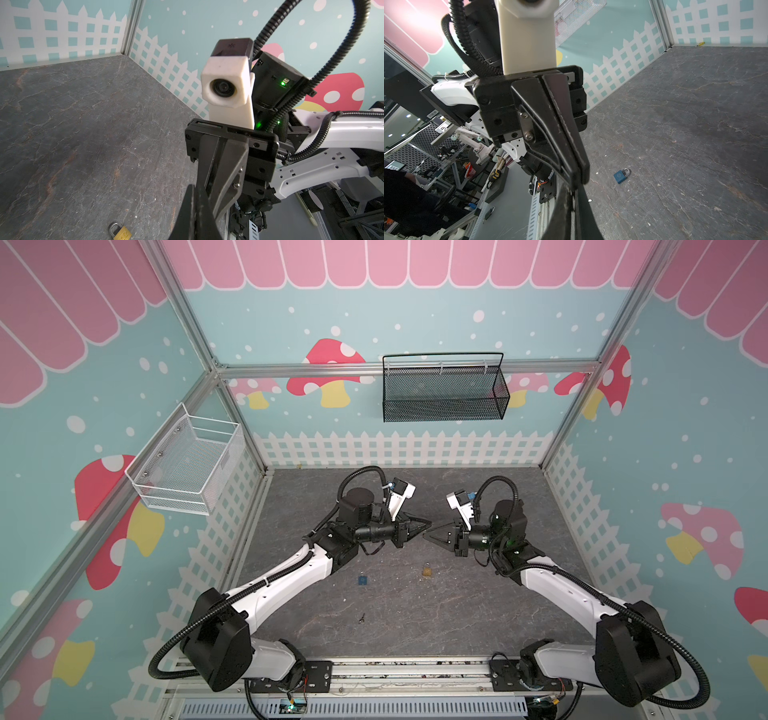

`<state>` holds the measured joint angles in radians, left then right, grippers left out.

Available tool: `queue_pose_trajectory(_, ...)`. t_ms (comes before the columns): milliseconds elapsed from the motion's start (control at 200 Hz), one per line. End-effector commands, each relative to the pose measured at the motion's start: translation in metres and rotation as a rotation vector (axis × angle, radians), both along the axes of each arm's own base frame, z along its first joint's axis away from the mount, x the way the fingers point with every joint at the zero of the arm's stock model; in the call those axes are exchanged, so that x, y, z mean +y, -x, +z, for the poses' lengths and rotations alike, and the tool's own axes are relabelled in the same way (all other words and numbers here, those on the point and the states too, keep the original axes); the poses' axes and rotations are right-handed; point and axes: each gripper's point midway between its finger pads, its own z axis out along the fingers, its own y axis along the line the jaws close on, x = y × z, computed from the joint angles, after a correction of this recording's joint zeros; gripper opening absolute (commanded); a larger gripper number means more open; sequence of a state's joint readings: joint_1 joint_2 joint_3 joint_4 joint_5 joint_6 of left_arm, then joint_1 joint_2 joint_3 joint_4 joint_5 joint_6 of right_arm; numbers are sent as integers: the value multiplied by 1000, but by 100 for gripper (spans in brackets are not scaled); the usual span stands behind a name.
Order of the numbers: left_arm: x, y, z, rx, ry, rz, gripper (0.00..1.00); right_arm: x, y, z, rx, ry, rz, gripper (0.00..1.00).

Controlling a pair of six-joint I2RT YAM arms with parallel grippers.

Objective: Unlock with the key

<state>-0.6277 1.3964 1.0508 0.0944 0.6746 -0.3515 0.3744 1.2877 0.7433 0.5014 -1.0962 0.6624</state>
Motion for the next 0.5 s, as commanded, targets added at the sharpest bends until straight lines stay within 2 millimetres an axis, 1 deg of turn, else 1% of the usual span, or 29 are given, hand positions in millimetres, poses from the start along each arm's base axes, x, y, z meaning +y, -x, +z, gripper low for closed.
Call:
queue_pose_trajectory(0,-1,-2,8,-22,1,-11,0,-2,4,8,-49,-15,6,1)
queue_pose_trajectory(55,0,-3,8,-20,0,-3,0,-3,4,9,-46,-16,1,0)
queue_pose_trajectory(65,0,-3,9,-22,1,-2,2,-3,4,9,-47,-16,0,0)
queue_pose_trajectory(85,0,-4,10,-20,1,3,7,-3,4,9,-45,-17,-2,0)
queue_pose_trajectory(105,0,-4,10,-19,1,7,15,-4,3,10,-45,-17,-5,0)
queue_pose_trajectory(135,1,-5,11,-19,2,15,30,-4,4,10,-43,-18,-9,0)
queue_pose_trajectory(155,2,-6,12,-19,2,21,39,-5,3,10,-39,-17,-14,0)
queue_pose_trajectory(190,4,-8,13,-14,1,39,49,-6,3,9,-33,-15,-22,0)
queue_pose_trajectory(220,5,-11,14,-9,4,53,55,-8,4,8,-24,-11,-27,0)
queue_pose_trajectory(280,10,-17,16,8,18,100,60,-13,-5,1,9,14,-89,0)
queue_pose_trajectory(330,13,-25,15,40,26,164,64,-18,-6,-4,28,26,-107,0)
queue_pose_trajectory(385,17,-31,11,92,34,217,70,-23,-8,-10,48,44,-139,0)
queue_pose_trajectory(425,18,-34,8,123,42,245,73,-28,-11,-19,73,67,-175,0)
queue_pose_trajectory(455,20,-36,3,147,39,276,77,-32,-13,-25,92,88,-202,0)
queue_pose_trajectory(495,23,-39,-5,174,20,330,78,-38,-16,-33,113,116,-234,0)
